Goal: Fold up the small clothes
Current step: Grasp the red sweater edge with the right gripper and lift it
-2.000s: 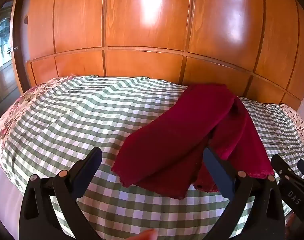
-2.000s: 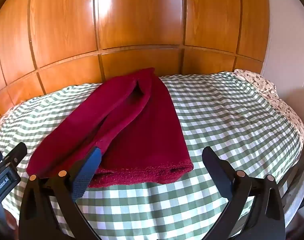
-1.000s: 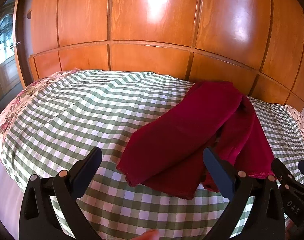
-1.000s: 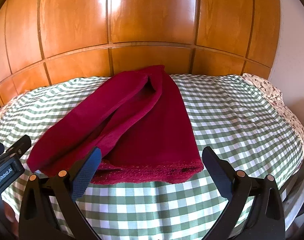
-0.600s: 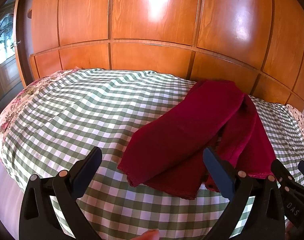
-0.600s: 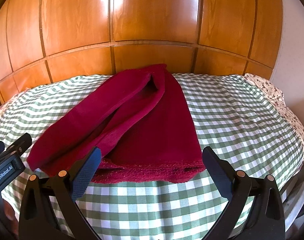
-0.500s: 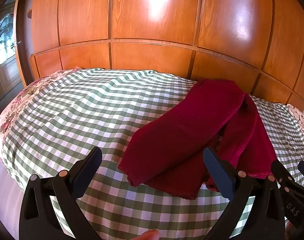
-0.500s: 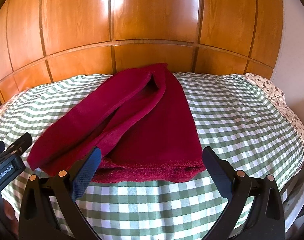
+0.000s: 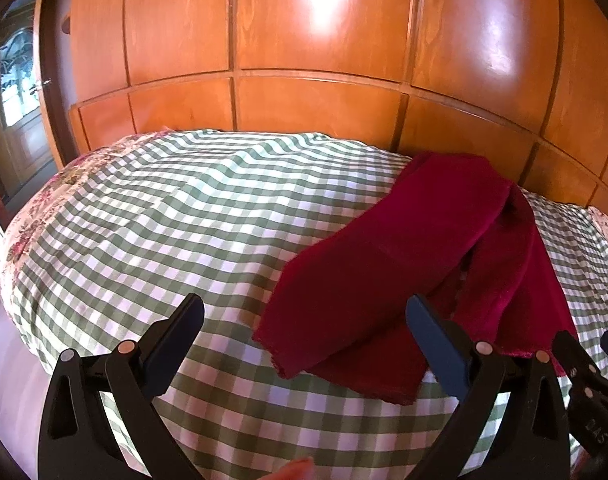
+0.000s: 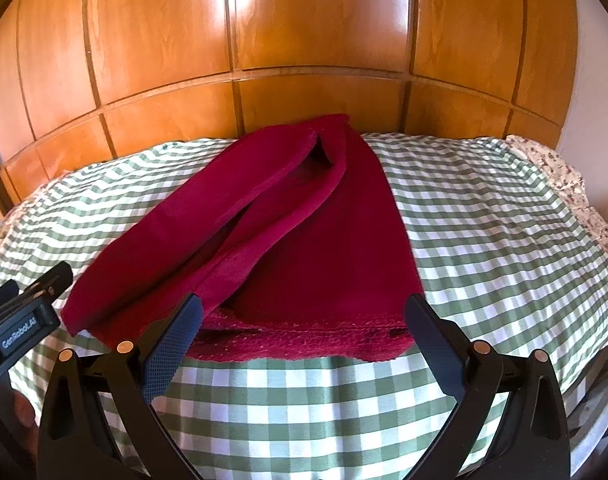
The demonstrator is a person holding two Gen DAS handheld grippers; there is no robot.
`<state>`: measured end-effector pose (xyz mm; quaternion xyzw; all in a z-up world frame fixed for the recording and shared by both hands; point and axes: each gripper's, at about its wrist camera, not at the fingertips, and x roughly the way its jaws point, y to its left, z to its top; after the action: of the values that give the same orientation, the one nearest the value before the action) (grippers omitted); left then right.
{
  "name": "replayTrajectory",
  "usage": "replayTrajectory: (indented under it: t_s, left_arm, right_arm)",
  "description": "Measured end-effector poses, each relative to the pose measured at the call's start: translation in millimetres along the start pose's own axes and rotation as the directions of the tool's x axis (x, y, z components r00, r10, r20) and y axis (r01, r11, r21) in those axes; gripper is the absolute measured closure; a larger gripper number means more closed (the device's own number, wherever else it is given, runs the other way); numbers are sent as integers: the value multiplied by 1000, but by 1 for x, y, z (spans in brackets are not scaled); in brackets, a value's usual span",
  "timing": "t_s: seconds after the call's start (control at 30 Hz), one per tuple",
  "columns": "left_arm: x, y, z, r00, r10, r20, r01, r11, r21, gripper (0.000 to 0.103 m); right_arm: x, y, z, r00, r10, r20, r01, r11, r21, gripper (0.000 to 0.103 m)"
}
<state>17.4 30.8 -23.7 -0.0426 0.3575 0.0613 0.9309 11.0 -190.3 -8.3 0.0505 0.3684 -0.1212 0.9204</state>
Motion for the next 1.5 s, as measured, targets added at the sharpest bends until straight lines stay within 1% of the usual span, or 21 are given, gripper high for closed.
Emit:
replayTrajectory:
  t_s: [0.13,0.23,0.27,0.33,0.37,0.47,0.57,0.6,0.67,0.73,0.83,0.87,0.93,0.97,1.0,1.07,1.1,1.17,1.23,1.33,1.5]
  left_arm:
    - [3,7,2,1000,17,3,-17,1000,-6,2]
    - [9,11,2,1000,25,-11,-25,1000,-14,2]
    - [11,12,2,1000,26,-14,-26,1000,-17,2]
    - [17,16,1,999,28,-28,-29,999,-23,2]
    - [20,17,1,999,29,-33,-30,999,-24,2]
    - [27,28,2,998,49,-44,-51,998,-38,2]
    - [31,42,3,996,71,-49,-74,995,-63,2]
    - [33,48,3,995,79,-53,-82,994,-73,2]
    - [36,59,3,993,98,-62,-103,991,-90,2]
    - [39,69,3,992,107,-71,-114,987,-109,2]
    - [42,87,1,988,129,-82,-139,981,-136,2]
    - [43,91,-1,987,135,-86,-146,979,-142,2]
    - [45,99,-4,983,153,-101,-167,975,-150,2]
    - [47,102,-6,982,156,-110,-172,973,-153,2]
    - [48,104,-7,980,159,-120,-177,972,-156,2]
    - [50,107,-10,977,168,-131,-188,969,-162,2]
    - [52,108,-11,976,169,-138,-191,968,-164,2]
    - [55,107,-12,975,167,-149,-190,968,-161,2]
    - [56,104,-11,975,164,-148,-186,971,-149,2]
    - [55,97,-11,978,152,-145,-171,977,-128,2]
    - [55,85,-12,982,116,-148,-132,986,-100,2]
  right_arm:
    - [3,1,1,999,48,-16,-48,999,6,3]
    - [5,1,4,993,117,-24,-117,993,24,3]
    - [6,2,6,988,153,-28,-152,988,25,6]
    - [9,5,11,978,205,-45,-204,979,19,17]
    - [12,7,15,967,248,-61,-247,969,22,26]
    - [23,15,29,925,366,-99,-362,931,57,38]
    - [33,29,40,899,421,-122,-418,907,54,44]
    - [42,37,44,885,442,-144,-439,897,56,44]
    - [56,50,48,871,459,-173,-456,888,55,44]
    - [77,62,50,872,442,-212,-440,896,56,44]
    - [114,70,50,880,359,-312,-349,933,90,44]
    - [122,70,51,885,353,-303,-338,936,102,44]
    - [135,70,58,910,312,-273,-296,950,99,47]
    - [143,70,60,915,292,-277,-272,956,110,51]
    - [150,69,62,913,286,-290,-260,957,125,51]
    - [161,70,64,904,298,-307,-259,952,161,52]
    - [161,71,65,906,299,-301,-262,952,157,63]
    - [157,73,66,908,306,-286,-276,951,143,80]
    - [153,73,67,900,341,-271,-316,939,134,90]
    - [142,65,71,897,373,-235,-346,926,149,90]
    - [128,64,74,915,350,-200,-340,937,82,90]
